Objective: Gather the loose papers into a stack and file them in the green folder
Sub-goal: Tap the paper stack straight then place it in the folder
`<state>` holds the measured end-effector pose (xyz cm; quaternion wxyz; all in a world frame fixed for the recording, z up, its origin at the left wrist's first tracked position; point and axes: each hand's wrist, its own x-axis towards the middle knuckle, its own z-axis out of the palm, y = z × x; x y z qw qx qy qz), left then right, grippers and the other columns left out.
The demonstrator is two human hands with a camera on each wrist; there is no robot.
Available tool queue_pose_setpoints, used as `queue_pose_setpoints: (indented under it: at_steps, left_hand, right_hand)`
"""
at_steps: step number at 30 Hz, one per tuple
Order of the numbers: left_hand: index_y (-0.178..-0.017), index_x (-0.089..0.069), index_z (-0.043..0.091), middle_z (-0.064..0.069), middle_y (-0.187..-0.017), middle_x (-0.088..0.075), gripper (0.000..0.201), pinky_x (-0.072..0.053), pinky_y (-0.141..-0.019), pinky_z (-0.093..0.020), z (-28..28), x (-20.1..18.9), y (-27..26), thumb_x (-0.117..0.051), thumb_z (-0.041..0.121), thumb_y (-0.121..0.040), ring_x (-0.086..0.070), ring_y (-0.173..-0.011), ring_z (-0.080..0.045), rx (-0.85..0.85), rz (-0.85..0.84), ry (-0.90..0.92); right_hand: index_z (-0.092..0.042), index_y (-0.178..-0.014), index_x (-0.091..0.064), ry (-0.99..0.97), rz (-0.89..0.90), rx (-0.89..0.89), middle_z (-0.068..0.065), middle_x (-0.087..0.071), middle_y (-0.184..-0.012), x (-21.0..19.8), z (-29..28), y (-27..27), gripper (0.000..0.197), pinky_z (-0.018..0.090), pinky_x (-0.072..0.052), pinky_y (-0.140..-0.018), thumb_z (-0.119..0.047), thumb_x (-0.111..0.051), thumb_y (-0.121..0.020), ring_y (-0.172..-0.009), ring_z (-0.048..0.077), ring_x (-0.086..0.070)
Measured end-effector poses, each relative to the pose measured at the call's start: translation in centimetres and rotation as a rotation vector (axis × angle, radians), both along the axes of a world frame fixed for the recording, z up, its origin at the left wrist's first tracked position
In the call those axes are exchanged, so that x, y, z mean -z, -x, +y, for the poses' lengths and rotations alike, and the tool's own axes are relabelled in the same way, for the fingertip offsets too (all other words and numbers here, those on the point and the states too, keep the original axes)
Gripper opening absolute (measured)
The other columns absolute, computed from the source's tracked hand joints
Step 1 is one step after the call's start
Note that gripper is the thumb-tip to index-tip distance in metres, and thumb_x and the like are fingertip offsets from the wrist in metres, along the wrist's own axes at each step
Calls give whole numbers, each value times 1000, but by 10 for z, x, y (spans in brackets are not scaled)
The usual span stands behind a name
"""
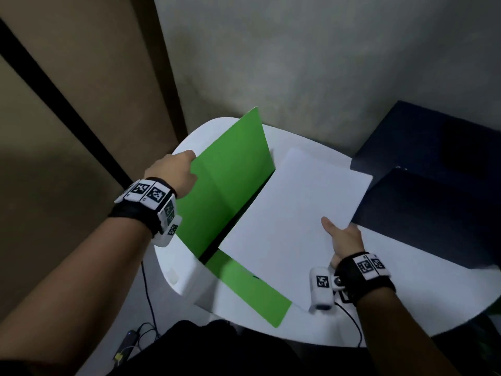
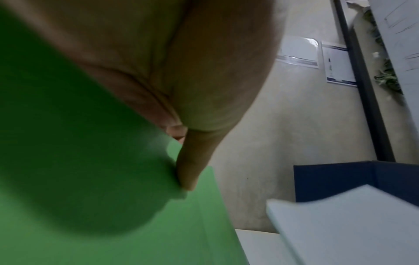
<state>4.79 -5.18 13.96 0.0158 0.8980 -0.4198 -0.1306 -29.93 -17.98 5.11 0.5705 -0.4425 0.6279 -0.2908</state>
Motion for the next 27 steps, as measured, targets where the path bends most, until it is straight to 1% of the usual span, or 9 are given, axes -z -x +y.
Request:
queue_pose_setpoints:
  at_steps: [2, 5, 9, 13, 15, 19, 22, 24, 27]
  left_hand:
    - [-129, -46, 23, -14, -112, -66, 39, -57, -80, -48, 2, 0, 6, -53, 28, -91, -65, -90, -36, -4, 4, 11]
    - [-131, -44, 20, -19, -116, -64, 38, -56, -79, -48, 2, -2, 15, -49, 22, -93, -64, -90, -38, 18, 16, 29]
    - [-136, -41, 22, -19, -120, -62, 42, -51, -76, -43, 0, -5, 21, -46, 17, -94, -61, -94, -38, 27, 29, 37]
    - [-137, -39, 21, -19, -118, -62, 43, -55, -77, -43, -2, 7, 8, -47, 18, -95, -59, -84, -34, 11, 60, 32]
    - [-140, -41, 20, -19, -127, -61, 47, -54, -83, -40, -3, 19, -14, -53, 19, -95, -63, -97, -36, -41, 119, 70]
    - [-139, -48, 8, -19, -138, -54, 53, -45, -93, -38, 5, 65, -46, -66, 16, -90, -57, -118, -37, -159, 233, 145]
    - [-142, -45, 4, -20, -143, -50, 59, -41, -102, -39, 10, 101, -45, -68, 20, -89, -52, -127, -36, -208, 278, 113]
    - [-142, -44, 3, -20, -143, -50, 62, -42, -104, -40, 10, 117, -46, -68, 24, -89, -52, -127, -36, -222, 276, 66]
    - [-139, -46, 3, -20, -141, -52, 60, -44, -102, -39, 8, 123, -50, -69, 23, -88, -54, -124, -36, -229, 262, 56]
  right_hand:
    - [-12, -106, -64, -133, 95, -9, 4, -70, -103, 26, 2, -2, 25, 43, -53, -93, -24, -73, -86, -95, 29, -67]
    - [-2, -124, -58, -214, 253, -29, 13, -66, -122, 71, -1, 7, 53, 50, -51, -99, -27, -76, -82, -110, 37, -64]
    - [-11, -111, -59, -217, 265, -13, 13, -69, -117, 117, -8, 23, 41, 55, -54, -93, -27, -76, -77, -103, 36, -67]
    - [-4, -124, -56, -106, 257, -7, 7, -64, -119, 75, 9, 9, 45, 38, -49, -97, -19, -72, -85, -107, 28, -63]
    - [-1, -129, -52, 12, 276, -26, 12, -62, -122, 48, 13, 4, 41, 30, -44, -95, -12, -65, -91, -112, 28, -60]
    - [-5, -133, -49, 283, 221, -110, 7, -61, -128, -7, 9, 4, 44, 28, -43, -102, -13, -63, -93, -116, 22, -58]
    - [-8, -126, -56, 400, 124, -156, 0, -66, -113, -47, 7, 7, 35, 7, -48, -80, -4, -63, -91, -97, 11, -64]
    - [-11, -124, -58, 444, 82, -180, -3, -68, -112, -61, 5, 6, 36, 10, -50, -84, -3, -63, -90, -99, 5, -66]
    - [-14, -123, -59, 456, 41, -172, -2, -70, -114, -63, 4, 8, 36, 28, -51, -93, -3, -64, -89, -106, 12, -67]
